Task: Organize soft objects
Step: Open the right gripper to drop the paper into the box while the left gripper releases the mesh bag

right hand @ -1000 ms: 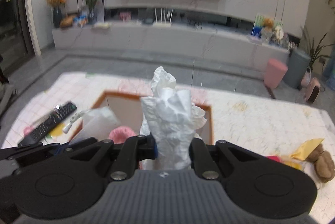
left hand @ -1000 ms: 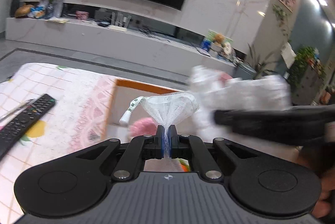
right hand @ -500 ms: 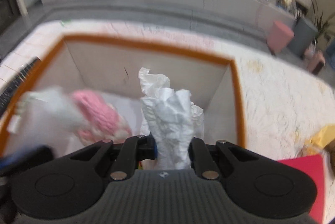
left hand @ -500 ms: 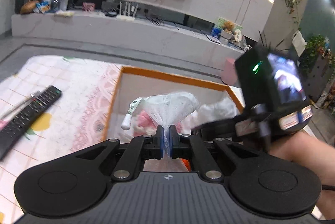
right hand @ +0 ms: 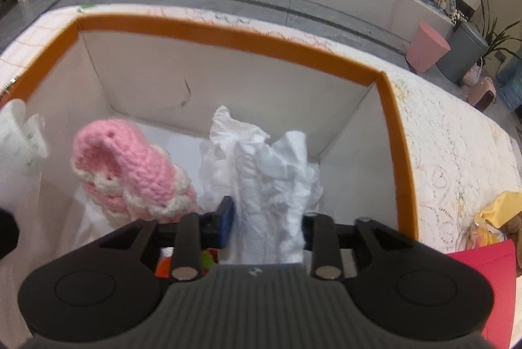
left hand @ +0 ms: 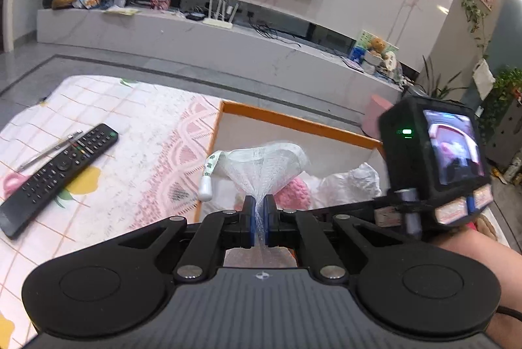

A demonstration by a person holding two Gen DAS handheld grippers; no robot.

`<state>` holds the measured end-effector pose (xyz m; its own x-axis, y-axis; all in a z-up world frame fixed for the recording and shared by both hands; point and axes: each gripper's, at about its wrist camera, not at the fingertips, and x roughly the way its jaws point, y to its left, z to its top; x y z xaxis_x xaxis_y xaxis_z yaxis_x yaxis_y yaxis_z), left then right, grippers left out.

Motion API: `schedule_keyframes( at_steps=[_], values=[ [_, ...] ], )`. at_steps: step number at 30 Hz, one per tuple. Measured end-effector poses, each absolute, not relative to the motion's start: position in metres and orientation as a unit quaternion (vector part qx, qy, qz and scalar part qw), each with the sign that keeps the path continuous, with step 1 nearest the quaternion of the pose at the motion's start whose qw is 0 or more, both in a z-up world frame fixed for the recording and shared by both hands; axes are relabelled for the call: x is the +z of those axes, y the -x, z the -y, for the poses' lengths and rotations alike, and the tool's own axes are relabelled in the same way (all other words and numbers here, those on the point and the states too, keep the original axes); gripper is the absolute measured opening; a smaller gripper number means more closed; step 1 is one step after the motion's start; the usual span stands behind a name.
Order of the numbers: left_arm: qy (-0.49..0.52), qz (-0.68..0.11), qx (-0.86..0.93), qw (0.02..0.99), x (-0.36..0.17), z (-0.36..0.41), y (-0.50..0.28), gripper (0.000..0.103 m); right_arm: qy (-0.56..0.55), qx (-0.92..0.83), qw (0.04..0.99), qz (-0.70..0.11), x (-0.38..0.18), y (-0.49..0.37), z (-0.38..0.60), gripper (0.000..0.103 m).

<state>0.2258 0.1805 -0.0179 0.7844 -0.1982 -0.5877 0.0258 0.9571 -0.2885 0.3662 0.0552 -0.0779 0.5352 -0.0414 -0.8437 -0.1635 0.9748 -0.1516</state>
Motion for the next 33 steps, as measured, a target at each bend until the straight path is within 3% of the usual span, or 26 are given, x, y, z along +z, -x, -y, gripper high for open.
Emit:
schedule_keyframes(
  at_steps=[1,8,9,10,11,12,15,25,33],
  values=[
    [0.136,-0.322,-0.060,0.935,-0.017,-0.181,-0.226,0.005,0.099,0.039,0.872,-0.478,-0.075,-0.363,-0.055,0.044],
    [0.150,-0.312,-0.052,0.937,-0.012,-0.185,-0.223,0.005,0.103,0.070,0.881,-0.456,-0.054,-0.344,-0.052,0.053],
    [0.154,-0.311,-0.049,0.937,-0.012,-0.186,-0.223,0.005,0.109,0.078,0.881,-0.454,-0.052,-0.341,-0.054,0.058],
    [0.156,-0.310,-0.049,0.937,-0.012,-0.187,-0.222,0.005,0.121,0.081,0.881,-0.449,-0.049,-0.336,-0.057,0.081],
    [0.159,-0.310,-0.050,0.936,-0.011,-0.187,-0.222,0.005,0.138,0.070,0.885,-0.439,-0.047,-0.330,-0.060,0.095],
    [0.161,-0.310,-0.050,0.936,-0.011,-0.188,-0.223,0.005,0.152,0.060,0.894,-0.418,-0.044,-0.325,-0.061,0.099],
    [0.161,-0.308,-0.050,0.936,-0.010,-0.188,-0.222,0.005,0.186,0.063,0.901,-0.387,-0.039,-0.317,-0.059,0.100],
    [0.149,-0.322,-0.145,0.924,-0.010,-0.164,-0.220,0.007,0.053,0.069,0.936,-0.341,0.006,-0.281,-0.003,0.100],
    [0.122,-0.357,-0.217,0.901,-0.020,-0.142,-0.220,0.007,0.038,0.100,0.930,-0.352,0.016,-0.251,0.023,0.100]
  ],
)
